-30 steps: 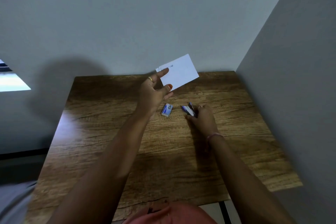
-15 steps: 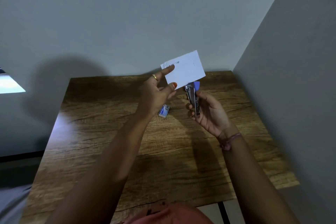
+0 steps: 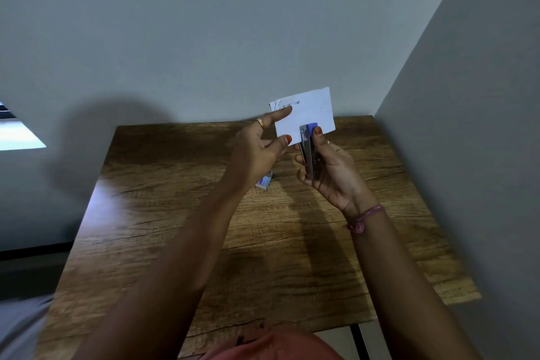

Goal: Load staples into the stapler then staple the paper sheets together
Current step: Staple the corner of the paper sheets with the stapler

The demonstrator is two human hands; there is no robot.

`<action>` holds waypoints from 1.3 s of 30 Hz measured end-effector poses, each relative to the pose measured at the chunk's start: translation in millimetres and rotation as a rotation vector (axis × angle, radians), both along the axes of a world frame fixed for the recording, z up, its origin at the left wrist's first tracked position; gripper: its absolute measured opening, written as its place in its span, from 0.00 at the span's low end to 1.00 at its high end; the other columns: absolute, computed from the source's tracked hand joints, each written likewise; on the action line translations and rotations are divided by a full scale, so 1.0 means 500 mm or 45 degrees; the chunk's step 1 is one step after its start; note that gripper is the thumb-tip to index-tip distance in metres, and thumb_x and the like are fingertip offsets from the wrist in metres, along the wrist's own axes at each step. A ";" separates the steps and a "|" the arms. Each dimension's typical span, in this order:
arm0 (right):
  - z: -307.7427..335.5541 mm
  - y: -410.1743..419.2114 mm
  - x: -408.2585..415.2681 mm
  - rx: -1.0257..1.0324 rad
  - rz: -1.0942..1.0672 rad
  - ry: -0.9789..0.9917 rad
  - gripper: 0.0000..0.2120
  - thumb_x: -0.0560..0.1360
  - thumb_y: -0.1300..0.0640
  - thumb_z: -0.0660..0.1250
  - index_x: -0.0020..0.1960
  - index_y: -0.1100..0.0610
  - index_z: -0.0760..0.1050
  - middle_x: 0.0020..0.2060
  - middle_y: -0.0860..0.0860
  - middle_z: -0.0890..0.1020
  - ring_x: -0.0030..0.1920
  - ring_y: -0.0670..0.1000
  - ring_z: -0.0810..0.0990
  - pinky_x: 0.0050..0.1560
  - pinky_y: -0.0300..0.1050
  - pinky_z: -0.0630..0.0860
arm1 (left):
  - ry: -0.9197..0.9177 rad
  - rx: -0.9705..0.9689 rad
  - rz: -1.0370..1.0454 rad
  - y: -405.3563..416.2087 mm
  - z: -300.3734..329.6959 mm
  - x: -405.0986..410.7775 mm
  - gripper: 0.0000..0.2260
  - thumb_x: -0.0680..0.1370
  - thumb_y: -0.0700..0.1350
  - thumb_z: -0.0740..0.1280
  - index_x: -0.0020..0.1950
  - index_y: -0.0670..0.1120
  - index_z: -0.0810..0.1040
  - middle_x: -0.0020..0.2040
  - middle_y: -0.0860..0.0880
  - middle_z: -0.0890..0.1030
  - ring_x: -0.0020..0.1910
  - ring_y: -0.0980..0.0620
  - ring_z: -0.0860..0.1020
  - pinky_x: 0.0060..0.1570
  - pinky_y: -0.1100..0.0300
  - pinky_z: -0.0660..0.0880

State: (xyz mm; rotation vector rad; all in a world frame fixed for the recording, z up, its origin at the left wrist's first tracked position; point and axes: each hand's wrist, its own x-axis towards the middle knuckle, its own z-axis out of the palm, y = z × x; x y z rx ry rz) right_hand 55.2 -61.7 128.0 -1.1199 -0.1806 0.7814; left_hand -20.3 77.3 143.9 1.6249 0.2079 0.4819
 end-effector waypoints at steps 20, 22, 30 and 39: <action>0.010 0.035 -0.031 0.170 -0.081 -0.002 0.13 0.73 0.53 0.66 0.53 0.60 0.79 0.48 0.55 0.85 0.52 0.53 0.82 0.58 0.49 0.76 | 0.003 -0.716 0.158 -0.084 -0.045 0.027 0.26 0.63 0.47 0.79 0.58 0.43 0.79 0.53 0.45 0.84 0.55 0.47 0.82 0.60 0.44 0.75; 0.010 0.038 -0.031 0.163 -0.107 -0.016 0.11 0.75 0.54 0.65 0.53 0.60 0.79 0.48 0.55 0.85 0.52 0.54 0.82 0.61 0.51 0.73 | -0.036 -0.789 0.200 -0.092 -0.045 0.035 0.26 0.62 0.47 0.79 0.57 0.43 0.79 0.53 0.45 0.84 0.55 0.48 0.82 0.60 0.47 0.75; 0.014 0.057 -0.039 0.031 -0.289 -0.080 0.15 0.77 0.57 0.65 0.58 0.68 0.75 0.49 0.59 0.83 0.43 0.50 0.82 0.39 0.39 0.76 | -0.013 -0.972 0.228 -0.095 -0.035 0.044 0.19 0.70 0.38 0.74 0.59 0.38 0.78 0.55 0.42 0.83 0.57 0.44 0.81 0.59 0.50 0.76; 0.036 0.050 -0.038 -0.032 -0.199 -0.237 0.08 0.78 0.55 0.64 0.43 0.57 0.77 0.30 0.48 0.81 0.29 0.43 0.76 0.28 0.36 0.67 | -0.132 -1.097 0.009 -0.075 -0.016 0.024 0.06 0.78 0.39 0.65 0.53 0.42 0.78 0.48 0.46 0.84 0.48 0.52 0.83 0.53 0.59 0.79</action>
